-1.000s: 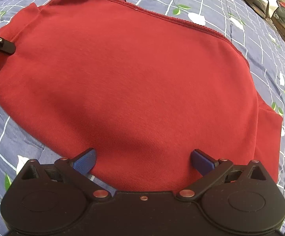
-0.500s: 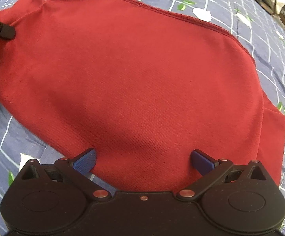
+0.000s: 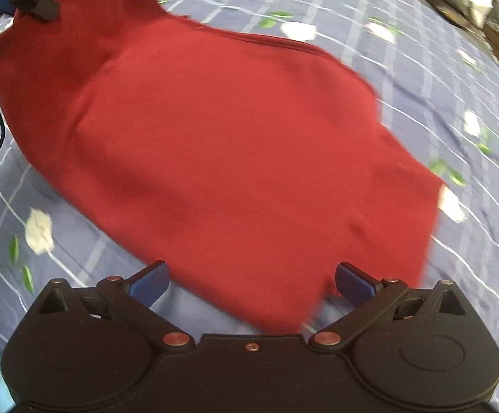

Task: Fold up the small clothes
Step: 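Lift the held edge with the left tool and fold it over the sweater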

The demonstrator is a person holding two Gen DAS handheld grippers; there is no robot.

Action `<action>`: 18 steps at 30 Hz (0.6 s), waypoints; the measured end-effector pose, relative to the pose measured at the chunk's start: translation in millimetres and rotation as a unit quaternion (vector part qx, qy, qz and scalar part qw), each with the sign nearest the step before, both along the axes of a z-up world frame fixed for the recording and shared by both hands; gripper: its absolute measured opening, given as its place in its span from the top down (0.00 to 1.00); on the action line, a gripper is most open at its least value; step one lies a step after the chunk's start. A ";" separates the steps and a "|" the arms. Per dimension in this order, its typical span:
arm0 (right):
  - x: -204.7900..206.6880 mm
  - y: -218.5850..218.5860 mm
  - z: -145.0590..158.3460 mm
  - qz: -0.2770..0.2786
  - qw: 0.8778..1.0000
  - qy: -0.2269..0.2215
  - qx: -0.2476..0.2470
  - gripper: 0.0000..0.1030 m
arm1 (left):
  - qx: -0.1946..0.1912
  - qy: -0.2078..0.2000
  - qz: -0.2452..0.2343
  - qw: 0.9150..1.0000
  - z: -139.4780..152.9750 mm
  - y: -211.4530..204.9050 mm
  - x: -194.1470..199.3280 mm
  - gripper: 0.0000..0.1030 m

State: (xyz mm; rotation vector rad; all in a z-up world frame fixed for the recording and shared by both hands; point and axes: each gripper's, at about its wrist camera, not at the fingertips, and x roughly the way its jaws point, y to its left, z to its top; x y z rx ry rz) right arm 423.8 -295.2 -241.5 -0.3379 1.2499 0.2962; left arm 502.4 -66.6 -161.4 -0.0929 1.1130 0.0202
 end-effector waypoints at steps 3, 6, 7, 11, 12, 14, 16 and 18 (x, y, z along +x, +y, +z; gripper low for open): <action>-12.9 -34.9 4.3 -0.016 1.000 -0.003 -0.006 0.01 | 0.014 -0.007 -0.047 0.999 7.6 -45.6 -3.2 0.88; -32.2 -73.5 4.4 -0.041 0.999 0.001 -0.017 0.01 | 0.023 -0.004 -0.095 0.995 2.3 -92.2 -6.6 0.88; -37.6 -84.6 2.7 -0.052 0.998 0.004 -0.019 0.01 | 0.027 0.000 -0.111 0.994 -1.9 -107.7 -8.1 0.88; -55.4 -125.3 -5.3 -0.097 0.995 0.023 -0.025 0.01 | 0.039 0.022 -0.164 0.985 -23.1 -158.4 -15.5 0.88; -59.9 -134.0 -7.3 -0.109 0.993 0.027 -0.026 0.01 | 0.047 0.026 -0.180 0.982 -28.3 -169.9 -18.8 0.88; -67.5 -148.7 -10.6 -0.126 0.991 0.033 -0.024 0.01 | 0.059 0.036 -0.207 0.976 -38.6 -191.5 -24.4 0.88; -68.4 -159.4 -14.2 -0.139 0.989 0.039 -0.021 0.01 | 0.067 0.049 -0.227 0.970 -48.3 -206.5 -29.9 0.87; -68.2 -167.3 -17.8 -0.147 0.988 0.043 -0.017 0.01 | 0.073 0.060 -0.241 0.966 -55.8 -217.1 -32.0 0.85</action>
